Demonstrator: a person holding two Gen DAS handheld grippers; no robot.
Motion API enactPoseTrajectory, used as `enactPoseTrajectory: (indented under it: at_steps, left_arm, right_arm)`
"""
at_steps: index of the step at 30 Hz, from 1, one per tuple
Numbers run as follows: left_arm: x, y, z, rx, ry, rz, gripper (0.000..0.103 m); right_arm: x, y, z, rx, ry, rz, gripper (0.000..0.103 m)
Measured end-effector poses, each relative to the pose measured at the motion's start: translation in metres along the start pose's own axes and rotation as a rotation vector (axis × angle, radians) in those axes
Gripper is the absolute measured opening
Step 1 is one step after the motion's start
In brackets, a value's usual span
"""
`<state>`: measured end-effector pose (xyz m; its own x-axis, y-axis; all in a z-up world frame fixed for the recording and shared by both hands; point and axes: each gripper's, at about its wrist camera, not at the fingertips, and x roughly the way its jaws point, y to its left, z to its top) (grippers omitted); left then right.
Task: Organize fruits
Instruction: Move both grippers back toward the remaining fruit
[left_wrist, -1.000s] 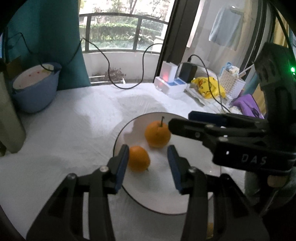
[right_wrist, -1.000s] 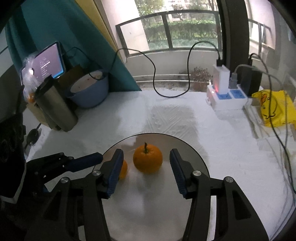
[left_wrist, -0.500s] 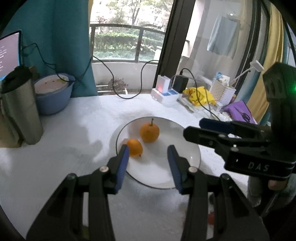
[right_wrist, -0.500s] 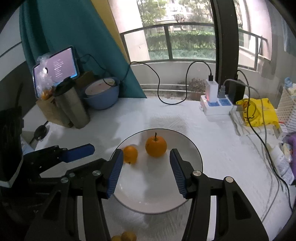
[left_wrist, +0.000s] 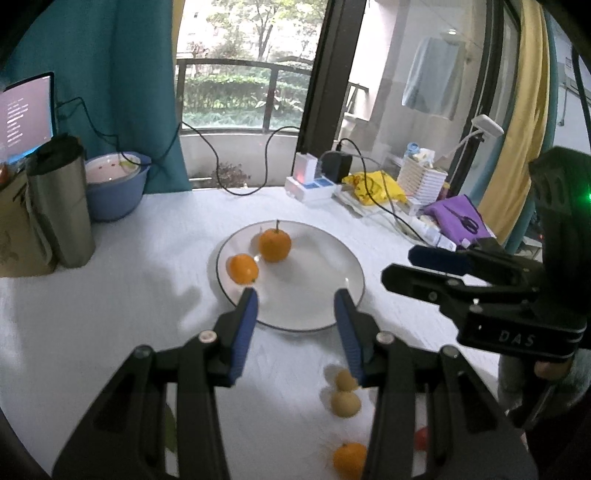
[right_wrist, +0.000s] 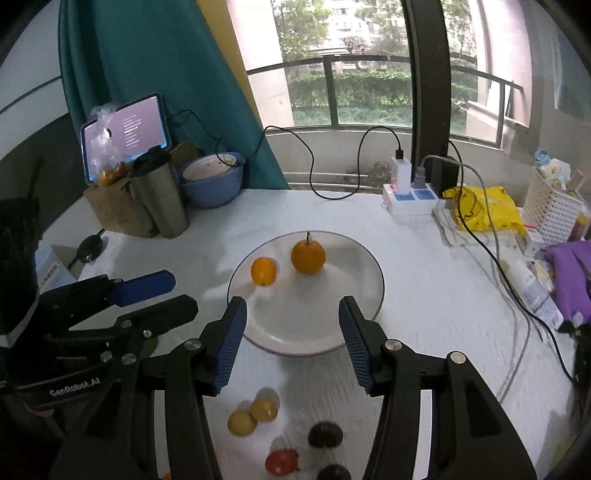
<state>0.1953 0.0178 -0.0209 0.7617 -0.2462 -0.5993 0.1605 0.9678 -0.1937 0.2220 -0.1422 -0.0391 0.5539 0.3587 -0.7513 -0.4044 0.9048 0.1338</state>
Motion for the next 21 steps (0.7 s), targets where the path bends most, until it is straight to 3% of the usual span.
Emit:
enactPoseTrajectory:
  at_steps: [13, 21]
  left_arm:
    - [-0.025, -0.017, -0.041, -0.049, -0.002, -0.001, 0.045]
    - [-0.031, -0.031, -0.071, -0.063, 0.038, -0.011, 0.045]
  right_arm:
    - [-0.032, 0.003, -0.048, -0.004, 0.019, -0.004, 0.055]
    - [-0.043, 0.005, -0.080, -0.006, 0.039, -0.004, 0.055]
